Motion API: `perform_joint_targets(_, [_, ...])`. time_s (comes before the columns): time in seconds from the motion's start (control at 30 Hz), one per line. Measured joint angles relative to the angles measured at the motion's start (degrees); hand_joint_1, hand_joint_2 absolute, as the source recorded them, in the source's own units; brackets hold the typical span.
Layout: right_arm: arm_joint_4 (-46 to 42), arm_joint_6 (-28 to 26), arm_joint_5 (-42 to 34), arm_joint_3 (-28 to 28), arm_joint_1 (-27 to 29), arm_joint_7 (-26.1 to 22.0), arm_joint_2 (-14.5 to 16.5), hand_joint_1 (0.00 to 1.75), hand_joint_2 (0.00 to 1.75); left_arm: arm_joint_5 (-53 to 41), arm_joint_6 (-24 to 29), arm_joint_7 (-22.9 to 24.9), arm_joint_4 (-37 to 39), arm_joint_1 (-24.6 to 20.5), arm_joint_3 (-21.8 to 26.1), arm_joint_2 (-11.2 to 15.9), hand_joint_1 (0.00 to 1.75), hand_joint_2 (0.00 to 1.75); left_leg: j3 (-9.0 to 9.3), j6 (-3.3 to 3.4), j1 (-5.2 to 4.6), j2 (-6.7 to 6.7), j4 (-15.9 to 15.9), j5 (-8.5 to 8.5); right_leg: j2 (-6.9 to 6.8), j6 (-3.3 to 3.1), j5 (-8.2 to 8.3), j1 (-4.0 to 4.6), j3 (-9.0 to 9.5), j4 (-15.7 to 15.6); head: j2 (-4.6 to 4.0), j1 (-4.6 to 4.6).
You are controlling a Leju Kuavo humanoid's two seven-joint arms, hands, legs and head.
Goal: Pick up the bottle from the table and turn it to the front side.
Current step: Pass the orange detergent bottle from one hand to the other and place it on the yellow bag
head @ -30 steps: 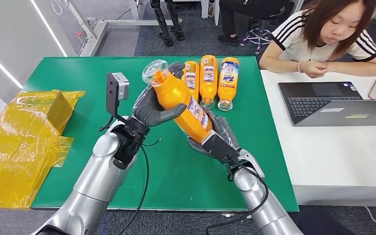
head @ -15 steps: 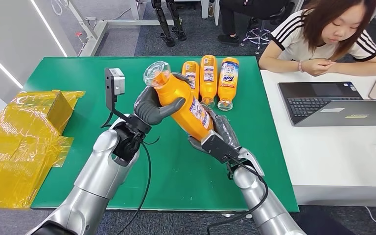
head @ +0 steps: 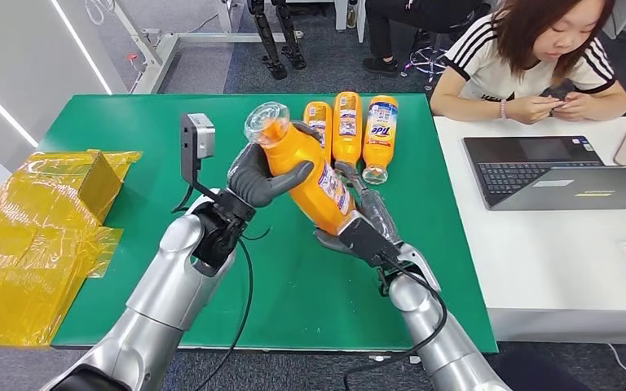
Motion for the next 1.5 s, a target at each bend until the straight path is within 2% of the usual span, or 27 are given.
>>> perform_joint_targets(0.1, [-3.0, 0.1, -0.4, -1.0, 1.9, 0.0, -0.3, 0.00, 1.75, -13.7, 8.9, -2.4, -0.6, -1.0, 0.0, 1.2, 1.75, 1.75, 0.01, 0.00, 0.01, 0.02, 0.0, 0.00, 0.01, 0.00, 0.00, 0.00, 0.00, 0.0, 0.00, -0.01])
perform_joint_targets(0.13, [-4.5, 0.1, -0.4, -1.3, 3.1, -0.1, -0.5, 0.00, 1.75, -16.6, 10.0, -2.4, -0.9, -1.3, 0.2, 1.8, 1.75, 1.75, 0.01, 0.00, 0.01, -0.01, 0.0, 0.00, -0.01, 0.00, 0.00, 0.00, 0.00, 0.0, 0.00, -0.02])
perform_joint_targets(0.3, [-14.1, 0.1, 0.1, -2.1, 9.6, -1.2, -1.4, 0.00, 1.75, -19.8, 7.7, -1.2, -1.4, -2.2, 2.6, 4.6, 1.75, 1.75, -0.01, -0.01, 0.01, 0.02, 0.0, -0.01, 0.03, -0.01, -0.02, 0.01, -0.04, 0.0, 0.00, -0.02])
perform_joint_targets(0.4, [-19.4, 0.0, 0.0, -1.9, 12.3, -1.5, -2.0, 0.00, 1.75, -25.7, 11.1, -1.3, -1.2, -3.2, 3.6, 5.8, 1.75, 1.75, -0.04, -0.01, 0.01, 0.04, 0.0, -0.01, 0.05, -0.01, -0.02, 0.01, -0.07, 0.0, 0.00, -0.01])
perform_joint_targets(0.53, [-25.2, -0.4, -0.3, -1.0, 14.9, -2.1, -2.8, 0.00, 1.75, -42.4, 20.1, -0.2, -0.8, -5.2, 3.6, 7.6, 1.75, 1.75, -0.04, -0.01, 0.01, 0.04, 0.0, 0.00, 0.04, -0.01, -0.01, 0.01, -0.06, 0.0, 0.00, -0.01])
perform_joint_targets(0.67, [-29.6, -1.2, 0.2, 0.2, 16.6, -2.6, -3.4, 0.00, 1.75, -63.3, 27.0, 4.5, -1.1, -5.5, 2.9, 10.2, 1.75, 1.75, -0.03, -0.01, 0.01, 0.06, 0.0, 0.00, 0.07, -0.01, 0.00, 0.00, -0.06, 0.0, 0.00, -0.01])
perform_joint_targets(0.77, [-32.7, -1.3, 0.4, 0.7, 17.6, -2.7, -3.9, 0.00, 1.75, -78.5, 29.2, 8.3, -2.9, -4.1, 2.8, 13.0, 1.75, 1.75, -0.03, -0.01, 0.01, 0.08, 0.0, 0.00, 0.10, -0.02, -0.01, 0.01, -0.07, 0.0, 0.00, -0.01])
perform_joint_targets(0.9, [-36.0, -1.3, 1.1, 0.8, 19.5, -3.1, -4.5, 0.00, 1.75, -90.7, 28.6, 12.0, -6.3, -0.5, 2.7, 16.5, 1.75, 1.75, -0.04, -0.02, 0.02, 0.08, -0.1, -0.01, 0.09, -0.01, -0.04, 0.01, -0.08, 0.0, 0.00, -0.02])
perform_joint_targets(1.2, [-41.0, -1.8, 3.2, 0.3, 24.7, -4.2, -5.4, 0.00, 1.75, -98.0, 25.1, 14.7, -12.3, 8.4, 2.8, 22.1, 1.75, 1.75, -0.06, -0.04, 0.01, 0.08, -0.1, -0.03, 0.10, 0.00, -0.05, 0.01, -0.08, 0.0, 0.00, -0.01])
perform_joint_targets(1.37, [-43.6, -2.2, 3.3, -0.9, 27.1, -4.0, -6.0, 0.00, 1.75, -97.5, 23.0, 15.1, -13.9, 12.0, 3.3, 25.8, 1.75, 1.75, -0.05, -0.04, 0.02, 0.08, -0.1, -0.03, 0.11, 0.00, -0.05, 0.01, -0.09, 0.0, 0.00, -0.02])
perform_joint_targets(1.5, [-45.2, -2.3, 3.4, -1.5, 28.1, -3.8, -6.3, 0.00, 1.75, -97.4, 23.3, 15.4, -14.0, 14.5, 3.8, 27.1, 1.75, 1.75, -0.06, -0.04, 0.02, 0.07, -0.1, -0.02, 0.08, 0.00, -0.05, 0.02, -0.09, 0.0, 0.00, -0.01])
